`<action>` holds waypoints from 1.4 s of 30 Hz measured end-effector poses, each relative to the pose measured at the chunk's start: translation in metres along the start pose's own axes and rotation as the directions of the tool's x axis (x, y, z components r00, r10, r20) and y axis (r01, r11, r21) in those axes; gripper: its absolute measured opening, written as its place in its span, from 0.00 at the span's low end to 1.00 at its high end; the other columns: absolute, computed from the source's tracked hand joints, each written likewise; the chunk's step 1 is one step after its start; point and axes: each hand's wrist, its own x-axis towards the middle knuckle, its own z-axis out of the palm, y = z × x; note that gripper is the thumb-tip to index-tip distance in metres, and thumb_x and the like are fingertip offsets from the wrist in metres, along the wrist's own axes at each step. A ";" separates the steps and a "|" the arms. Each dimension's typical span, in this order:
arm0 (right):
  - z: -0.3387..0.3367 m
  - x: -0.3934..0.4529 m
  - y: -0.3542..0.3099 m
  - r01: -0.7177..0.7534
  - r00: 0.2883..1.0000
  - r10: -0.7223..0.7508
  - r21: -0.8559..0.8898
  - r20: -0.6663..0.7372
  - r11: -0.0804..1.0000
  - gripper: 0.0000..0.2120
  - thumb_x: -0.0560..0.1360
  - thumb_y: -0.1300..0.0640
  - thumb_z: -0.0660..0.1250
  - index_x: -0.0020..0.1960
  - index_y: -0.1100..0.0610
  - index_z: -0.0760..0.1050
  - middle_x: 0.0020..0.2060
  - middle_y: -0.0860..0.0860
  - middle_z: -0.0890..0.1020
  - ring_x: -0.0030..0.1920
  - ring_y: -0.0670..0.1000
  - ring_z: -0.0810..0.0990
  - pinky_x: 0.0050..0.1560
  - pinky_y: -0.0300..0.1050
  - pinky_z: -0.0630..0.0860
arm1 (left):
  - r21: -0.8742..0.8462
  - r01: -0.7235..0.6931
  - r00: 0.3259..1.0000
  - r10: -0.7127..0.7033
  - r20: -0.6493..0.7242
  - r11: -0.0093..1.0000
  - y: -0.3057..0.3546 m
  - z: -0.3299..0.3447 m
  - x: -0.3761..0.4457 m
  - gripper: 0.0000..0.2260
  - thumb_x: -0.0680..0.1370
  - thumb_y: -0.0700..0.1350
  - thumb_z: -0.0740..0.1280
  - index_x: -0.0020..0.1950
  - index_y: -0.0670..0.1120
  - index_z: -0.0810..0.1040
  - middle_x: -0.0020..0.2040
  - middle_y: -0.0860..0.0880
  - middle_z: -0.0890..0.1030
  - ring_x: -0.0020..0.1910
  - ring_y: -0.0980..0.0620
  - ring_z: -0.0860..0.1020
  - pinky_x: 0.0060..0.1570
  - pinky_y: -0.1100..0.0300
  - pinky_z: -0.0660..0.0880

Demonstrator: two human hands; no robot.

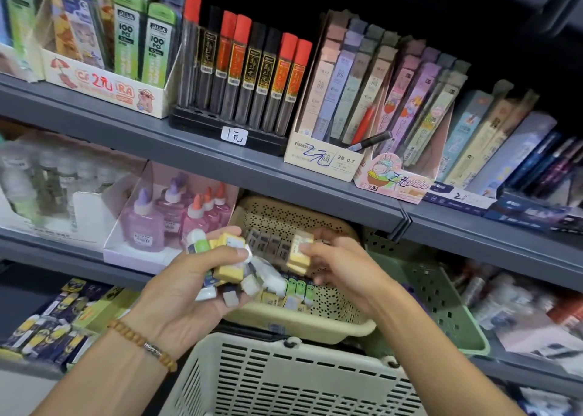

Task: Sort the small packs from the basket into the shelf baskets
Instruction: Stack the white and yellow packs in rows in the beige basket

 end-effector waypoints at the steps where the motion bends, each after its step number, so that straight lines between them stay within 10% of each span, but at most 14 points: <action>1: -0.010 0.001 0.008 -0.049 0.997 0.042 -0.128 -0.058 0.991 0.08 0.75 0.57 0.68 0.53 0.55 0.78 0.39 0.52 0.85 0.37 0.50 0.77 0.34 0.44 0.72 | -0.018 0.006 1.000 -0.006 0.014 1.000 0.000 -0.001 0.001 0.17 0.54 0.33 0.73 0.41 0.44 0.84 0.48 0.36 0.81 0.46 0.39 0.80 0.37 0.49 0.81; 6: -0.019 0.011 0.025 -0.203 0.976 0.216 -0.496 -0.031 0.844 0.06 0.75 0.58 0.64 0.52 0.55 0.76 0.35 0.50 0.80 0.32 0.45 0.77 0.31 0.40 0.74 | 0.008 -0.008 0.998 0.007 0.062 1.000 -0.005 -0.001 0.004 0.20 0.57 0.33 0.73 0.47 0.44 0.83 0.46 0.39 0.81 0.41 0.41 0.81 0.38 0.50 0.80; 13: -0.016 0.017 0.031 -0.311 0.920 0.388 -0.514 0.046 0.799 0.09 0.79 0.63 0.63 0.59 0.60 0.73 0.52 0.59 0.82 0.38 0.50 0.81 0.38 0.41 0.80 | 0.060 -0.049 0.997 0.046 0.060 0.997 -0.006 -0.004 0.006 0.19 0.53 0.35 0.74 0.43 0.47 0.84 0.42 0.40 0.81 0.41 0.43 0.80 0.37 0.51 0.80; 23: -0.024 0.021 0.026 -0.190 0.976 0.216 -0.594 -0.027 0.782 0.10 0.81 0.56 0.62 0.61 0.55 0.73 0.49 0.51 0.81 0.43 0.49 0.82 0.55 0.52 0.80 | 0.070 -0.070 0.993 0.063 0.099 0.995 -0.007 -0.002 0.007 0.18 0.57 0.35 0.73 0.44 0.47 0.84 0.41 0.43 0.82 0.40 0.44 0.81 0.36 0.51 0.80; 29: -0.025 0.017 0.012 -0.121 0.962 0.272 -0.852 0.026 0.509 0.11 0.78 0.66 0.61 0.52 0.52 0.75 0.44 0.47 0.79 0.40 0.47 0.82 0.38 0.41 0.80 | 0.062 -0.113 0.988 0.106 0.108 0.992 -0.003 -0.005 0.006 0.15 0.59 0.35 0.71 0.42 0.48 0.84 0.42 0.45 0.83 0.41 0.44 0.80 0.40 0.48 0.81; 34: -0.009 0.017 0.018 -0.134 0.945 0.326 -0.875 0.029 0.466 0.13 0.77 0.69 0.61 0.60 0.67 0.77 0.58 0.61 0.81 0.54 0.56 0.83 0.54 0.55 0.80 | 0.057 -0.124 0.987 0.118 0.105 0.991 -0.002 -0.004 0.004 0.15 0.59 0.35 0.71 0.43 0.48 0.84 0.41 0.44 0.82 0.41 0.44 0.80 0.42 0.47 0.81; 42: -0.011 0.016 0.019 -0.057 0.954 0.288 -0.889 0.086 0.454 0.15 0.78 0.69 0.59 0.54 0.55 0.81 0.54 0.48 0.77 0.50 0.48 0.76 0.55 0.43 0.75 | 0.036 -0.122 0.988 0.118 0.101 0.992 -0.002 -0.003 0.004 0.14 0.62 0.34 0.68 0.42 0.48 0.84 0.46 0.46 0.83 0.43 0.43 0.80 0.46 0.47 0.79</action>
